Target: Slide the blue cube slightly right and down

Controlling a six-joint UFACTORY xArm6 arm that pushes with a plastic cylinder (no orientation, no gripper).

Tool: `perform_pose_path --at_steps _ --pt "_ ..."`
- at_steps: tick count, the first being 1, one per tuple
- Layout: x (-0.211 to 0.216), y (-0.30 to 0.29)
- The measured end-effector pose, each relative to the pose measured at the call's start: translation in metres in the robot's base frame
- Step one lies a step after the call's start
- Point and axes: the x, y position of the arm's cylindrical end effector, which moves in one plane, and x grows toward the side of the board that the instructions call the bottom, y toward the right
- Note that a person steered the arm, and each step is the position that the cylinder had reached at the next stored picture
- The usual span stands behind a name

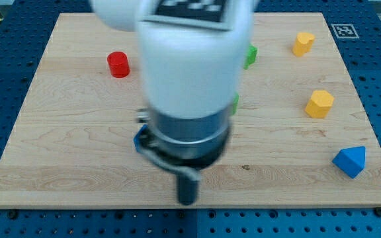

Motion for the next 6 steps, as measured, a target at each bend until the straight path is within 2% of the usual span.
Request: perform_pose_path --at_steps 1,2,3,4,5,6 --pt "-0.045 -0.100" --pt "-0.052 0.003" --pt "-0.057 0.141" --pt "-0.050 0.051" --pt "-0.046 -0.116" --pt "-0.119 -0.159"
